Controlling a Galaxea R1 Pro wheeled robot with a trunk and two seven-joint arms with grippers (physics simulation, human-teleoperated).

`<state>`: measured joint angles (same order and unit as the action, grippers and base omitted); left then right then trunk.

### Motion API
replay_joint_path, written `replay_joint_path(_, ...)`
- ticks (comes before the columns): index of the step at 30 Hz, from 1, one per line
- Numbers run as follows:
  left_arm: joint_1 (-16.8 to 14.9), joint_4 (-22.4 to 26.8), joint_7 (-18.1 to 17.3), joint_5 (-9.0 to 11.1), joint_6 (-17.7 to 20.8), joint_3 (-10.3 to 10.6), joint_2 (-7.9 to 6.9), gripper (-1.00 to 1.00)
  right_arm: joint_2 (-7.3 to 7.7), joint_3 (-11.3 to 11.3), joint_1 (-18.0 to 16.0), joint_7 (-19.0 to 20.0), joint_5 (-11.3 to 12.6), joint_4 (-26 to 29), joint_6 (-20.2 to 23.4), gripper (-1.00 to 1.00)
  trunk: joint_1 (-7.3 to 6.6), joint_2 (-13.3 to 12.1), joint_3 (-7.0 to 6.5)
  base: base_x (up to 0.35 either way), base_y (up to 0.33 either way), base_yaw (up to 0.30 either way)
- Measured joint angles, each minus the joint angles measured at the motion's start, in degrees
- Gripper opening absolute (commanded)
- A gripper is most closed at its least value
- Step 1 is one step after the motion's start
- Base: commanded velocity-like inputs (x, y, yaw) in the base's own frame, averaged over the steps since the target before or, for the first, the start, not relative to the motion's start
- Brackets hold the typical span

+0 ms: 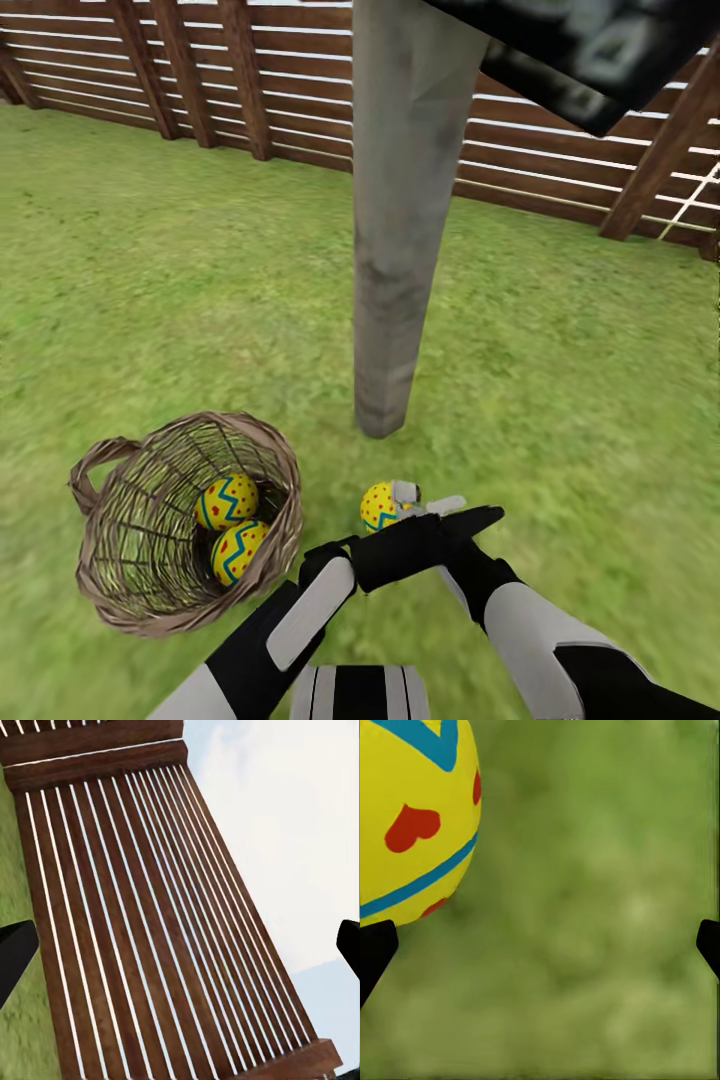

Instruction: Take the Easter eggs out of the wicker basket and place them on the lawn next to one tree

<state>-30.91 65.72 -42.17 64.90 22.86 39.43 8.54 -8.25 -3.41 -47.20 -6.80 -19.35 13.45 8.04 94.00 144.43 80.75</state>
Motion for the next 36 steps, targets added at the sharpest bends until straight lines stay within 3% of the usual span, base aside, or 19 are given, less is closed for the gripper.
replay_joint_path(1,0.00,0.32,0.02,-0.01,0.00,0.12,0.00,1.00,0.01,-0.05,0.00,0.01,-0.05,0.00,0.04,1.00,-0.03,-0.01,-0.22,0.000,0.000,0.000)
replay_joint_path(3,0.00,1.10,0.00,0.06,0.01,2.47,0.00,1.00,0.08,-0.16,0.00,-0.01,-0.10,0.07,0.14,1.00,-0.08,-0.04,-0.66,0.000,0.000,0.000)
replay_joint_path(5,0.00,2.16,0.04,0.15,0.03,3.01,-0.06,1.00,0.62,-0.17,0.00,0.04,-0.08,0.08,0.17,1.00,-0.13,-0.07,-1.11,0.000,0.000,0.000)
replay_joint_path(8,0.00,2.69,0.01,0.16,0.24,3.13,-0.12,1.00,3.07,-0.41,0.00,0.38,-0.05,0.09,0.82,1.00,-0.20,-0.11,-1.77,0.000,0.000,0.000)
replay_joint_path(14,0.00,5.15,0.07,0.17,0.96,3.16,-0.49,1.00,6.40,-0.56,0.00,7.20,0.04,0.68,4.96,1.00,-0.36,-0.19,-3.10,0.000,0.000,0.000)
replay_joint_path(18,0.00,6.80,0.13,0.11,1.06,3.17,-0.56,1.00,6.82,-0.48,-0.01,10.31,0.11,0.81,5.15,1.00,-0.46,-0.24,-3.99,0.000,0.000,0.000)
replay_joint_path(23,-0.06,8.17,0.62,0.09,1.34,3.09,-0.83,1.00,8.03,-0.52,-0.01,10.68,0.08,0.82,5.19,1.00,-0.59,-0.31,-5.10,0.000,0.000,0.000)
replay_joint_path(28,-0.09,9.24,2.36,0.22,9.51,2.07,-0.92,1.00,8.18,-0.51,-0.01,10.70,0.08,0.82,5.19,1.00,-0.69,-0.38,-6.21,-0.147,0.000,0.000)
replay_joint_path(31,-0.09,9.69,2.41,0.22,10.58,-0.30,-1.11,1.00,8.12,-0.48,-0.01,10.71,0.07,0.82,5.19,1.00,-0.76,-0.42,-6.87,-0.330,0.000,0.000)
replay_joint_path(36,-0.09,9.71,2.41,0.24,10.65,-0.69,-1.17,1.00,8.10,-0.48,-0.01,10.71,0.02,0.82,5.19,1.00,-0.89,-0.48,-7.98,-0.336,0.000,0.000)
